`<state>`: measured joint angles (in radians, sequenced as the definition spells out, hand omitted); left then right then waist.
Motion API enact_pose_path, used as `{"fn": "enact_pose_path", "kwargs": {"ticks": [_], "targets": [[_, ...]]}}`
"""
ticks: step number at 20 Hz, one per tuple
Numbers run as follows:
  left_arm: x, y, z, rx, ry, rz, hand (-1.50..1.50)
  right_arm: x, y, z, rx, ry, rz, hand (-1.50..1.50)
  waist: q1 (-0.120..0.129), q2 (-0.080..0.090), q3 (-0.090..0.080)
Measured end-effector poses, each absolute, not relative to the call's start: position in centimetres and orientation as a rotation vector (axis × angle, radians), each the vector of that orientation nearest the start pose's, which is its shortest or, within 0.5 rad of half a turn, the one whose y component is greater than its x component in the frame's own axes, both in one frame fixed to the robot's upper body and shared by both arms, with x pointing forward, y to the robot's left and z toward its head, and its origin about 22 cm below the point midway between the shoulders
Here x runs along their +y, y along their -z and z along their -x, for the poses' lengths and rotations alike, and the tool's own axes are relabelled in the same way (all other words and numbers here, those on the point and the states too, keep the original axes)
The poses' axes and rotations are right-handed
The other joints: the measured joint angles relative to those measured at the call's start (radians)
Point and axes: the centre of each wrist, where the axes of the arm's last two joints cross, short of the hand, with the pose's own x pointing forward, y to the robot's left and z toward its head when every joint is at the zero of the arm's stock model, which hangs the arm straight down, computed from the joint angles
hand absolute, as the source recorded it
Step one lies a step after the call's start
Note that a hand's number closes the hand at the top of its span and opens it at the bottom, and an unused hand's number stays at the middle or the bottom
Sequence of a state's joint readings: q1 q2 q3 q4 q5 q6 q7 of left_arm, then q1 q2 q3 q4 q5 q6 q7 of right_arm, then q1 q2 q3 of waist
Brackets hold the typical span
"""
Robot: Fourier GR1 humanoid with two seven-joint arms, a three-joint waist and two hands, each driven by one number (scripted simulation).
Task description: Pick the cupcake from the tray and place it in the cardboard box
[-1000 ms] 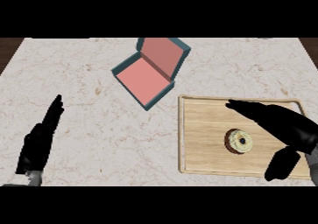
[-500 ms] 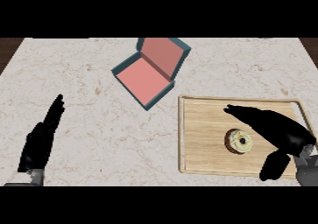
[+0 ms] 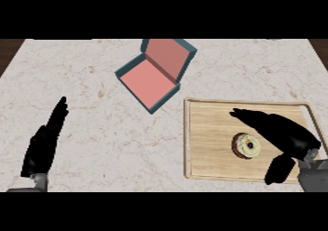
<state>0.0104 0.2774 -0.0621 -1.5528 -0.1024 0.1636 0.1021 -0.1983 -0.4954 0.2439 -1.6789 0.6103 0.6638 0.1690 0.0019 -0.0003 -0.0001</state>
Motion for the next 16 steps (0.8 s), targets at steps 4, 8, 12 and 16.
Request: {"fn": "enact_pose_path", "kwargs": {"ticks": [4, 8, 12, 16], "targets": [[28.6, -0.7, -23.9, -1.449, 0.199, -0.385, 0.0, -25.3, -8.2, -26.6, -1.098, -1.467, 0.406, -1.5, -0.001, 0.0, 0.0], [28.5, -0.9, -23.9, -1.445, 0.198, -0.383, 0.0, -25.0, -7.5, -26.6, -1.099, -1.464, 0.405, -1.5, -0.001, 0.0, 0.0], [28.8, -0.2, -23.8, -1.447, 0.198, -0.38, 0.0, -25.2, -6.8, -26.7, -1.096, -1.47, 0.396, -1.5, -0.001, 0.0, 0.0], [29.1, -1.0, -23.9, -1.45, 0.196, -0.38, 0.0, -24.8, -6.2, -26.8, -1.073, -1.5, 0.405, -1.5, 0.0, 0.0, 0.0]]}}
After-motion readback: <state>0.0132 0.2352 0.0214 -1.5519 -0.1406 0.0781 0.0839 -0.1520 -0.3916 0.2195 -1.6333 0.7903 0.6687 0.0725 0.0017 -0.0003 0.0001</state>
